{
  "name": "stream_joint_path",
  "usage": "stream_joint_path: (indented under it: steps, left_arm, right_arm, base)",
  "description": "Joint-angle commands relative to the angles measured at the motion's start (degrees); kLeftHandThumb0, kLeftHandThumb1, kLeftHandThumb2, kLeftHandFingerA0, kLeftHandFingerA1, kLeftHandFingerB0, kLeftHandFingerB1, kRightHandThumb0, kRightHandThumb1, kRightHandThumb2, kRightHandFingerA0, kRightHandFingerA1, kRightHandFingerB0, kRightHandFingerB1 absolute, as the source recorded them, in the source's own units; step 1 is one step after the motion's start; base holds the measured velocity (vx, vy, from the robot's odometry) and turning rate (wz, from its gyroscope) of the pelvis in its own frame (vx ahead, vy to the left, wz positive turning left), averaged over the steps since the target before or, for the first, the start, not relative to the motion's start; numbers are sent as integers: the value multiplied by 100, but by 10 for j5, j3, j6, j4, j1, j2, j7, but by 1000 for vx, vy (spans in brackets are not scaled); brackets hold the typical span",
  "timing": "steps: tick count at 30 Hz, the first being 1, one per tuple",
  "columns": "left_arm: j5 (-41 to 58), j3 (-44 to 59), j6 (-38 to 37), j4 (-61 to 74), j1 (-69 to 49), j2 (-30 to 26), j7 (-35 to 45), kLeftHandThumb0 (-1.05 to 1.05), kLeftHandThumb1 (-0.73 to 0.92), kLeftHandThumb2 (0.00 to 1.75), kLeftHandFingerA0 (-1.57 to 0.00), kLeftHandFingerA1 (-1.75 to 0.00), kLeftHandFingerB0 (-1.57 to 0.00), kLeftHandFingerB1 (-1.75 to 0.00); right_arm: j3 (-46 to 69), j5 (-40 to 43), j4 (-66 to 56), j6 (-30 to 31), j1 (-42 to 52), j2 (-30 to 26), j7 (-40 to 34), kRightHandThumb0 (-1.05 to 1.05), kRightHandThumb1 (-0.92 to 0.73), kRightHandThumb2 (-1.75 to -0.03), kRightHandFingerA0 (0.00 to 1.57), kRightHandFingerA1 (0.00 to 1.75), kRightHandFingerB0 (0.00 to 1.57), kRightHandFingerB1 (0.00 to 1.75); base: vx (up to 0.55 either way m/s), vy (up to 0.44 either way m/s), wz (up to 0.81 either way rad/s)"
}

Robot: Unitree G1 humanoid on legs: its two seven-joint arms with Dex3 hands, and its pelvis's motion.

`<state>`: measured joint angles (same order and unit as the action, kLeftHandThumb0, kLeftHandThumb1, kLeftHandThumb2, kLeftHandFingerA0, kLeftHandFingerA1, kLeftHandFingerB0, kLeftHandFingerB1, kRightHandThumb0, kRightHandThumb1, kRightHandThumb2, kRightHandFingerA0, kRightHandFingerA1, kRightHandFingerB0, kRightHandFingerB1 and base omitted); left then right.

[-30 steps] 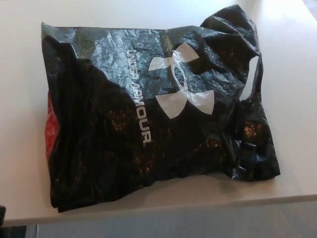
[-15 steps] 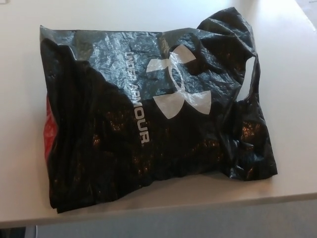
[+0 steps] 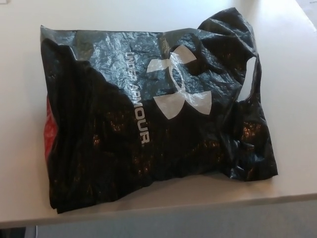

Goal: A plastic bag is kept in the middle of the desk and the robot uses both its hands to grab the bag from the left and right and brings its hands close together to compress the bag

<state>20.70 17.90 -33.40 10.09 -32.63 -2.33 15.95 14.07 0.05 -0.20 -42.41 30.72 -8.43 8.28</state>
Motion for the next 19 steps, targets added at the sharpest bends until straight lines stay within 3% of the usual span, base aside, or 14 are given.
stream_joint_path:
  steps: [1,3,4,5,6,8,9,10,11,12,13,14,18,19]
  left_arm:
    - [4,8,-12,-1,-1,2,0,-32,62,117,0,-48,0,-48]
    - [11,8,-12,4,-7,6,3,-32,62,116,0,-48,0,-48]
    - [13,7,-17,6,-13,6,9,-65,92,71,-16,-32,-10,-21]
    - [19,6,-27,5,-26,8,19,-64,72,108,-10,-47,0,-36]
    - [24,3,-29,10,-40,11,24,-66,91,70,-16,-31,-10,-20]
    - [23,1,-36,16,-55,14,28,-66,92,69,-16,-31,-10,-21]
    - [11,5,-66,7,-71,19,34,-66,92,70,-17,-33,-9,-22]
    - [11,6,-72,6,-78,20,37,-67,92,70,-18,-33,-10,-22]
    - [13,7,-75,6,-83,19,40,-33,60,115,-1,-48,0,-48]
    - [15,9,-78,5,-88,18,43,-33,60,115,-1,-48,0,-48]
    - [24,8,-77,-2,-84,12,51,-71,78,104,-11,-44,-5,-33]
    - [21,10,-73,2,-88,14,46,-33,60,115,0,-47,0,-48]
    - [16,23,-77,8,-107,23,35,-33,61,116,0,-48,0,-48]
    - [-14,32,-67,3,-123,3,40,-68,80,117,-4,-41,-2,-28]
  right_arm:
    - [1,-11,2,-18,-1,3,-13,-30,-68,-120,0,49,0,48]
    - [1,-10,1,-18,1,4,-13,-30,-69,-120,0,49,0,48]
    - [4,-19,0,-23,4,3,-16,-30,-69,-121,0,49,0,48]
    - [7,-21,-2,-29,14,2,-16,-30,-70,-121,0,49,0,48]
    - [6,-15,-4,-33,24,1,-12,-29,-70,-121,0,49,0,48]
    - [3,-4,-7,-39,37,5,-10,-30,-70,-120,0,49,0,48]
    - [-2,15,-16,-35,58,-5,7,-66,-72,-103,0,41,9,44]
    - [-8,32,-23,-33,69,-8,16,-57,-92,-73,9,29,12,32]
    - [-9,37,-27,-37,77,-10,20,-55,-92,-74,8,28,12,32]
    - [-9,37,-28,-41,84,-11,21,-55,-92,-74,8,28,12,32]
    - [-7,45,-33,-34,84,-13,22,-55,-92,-73,9,28,13,32]
    - [-6,47,-36,-31,88,-15,23,-55,-92,-73,10,27,13,32]
    - [2,67,-39,-35,117,-22,33,-60,-92,-73,8,31,12,32]
    - [7,71,-30,-43,120,-23,33,-59,-92,-71,8,31,12,32]
  base:
    - [0,0,0]
    - [0,0,0]
    - [0,0,0]
    - [0,0,0]
    - [0,0,0]
    - [0,0,0]
    - [0,0,0]
    - [0,0,0]
    - [0,0,0]
    - [0,0,0]
    - [0,0,0]
    - [0,0,0]
    - [0,0,0]
    - [0,0,0]
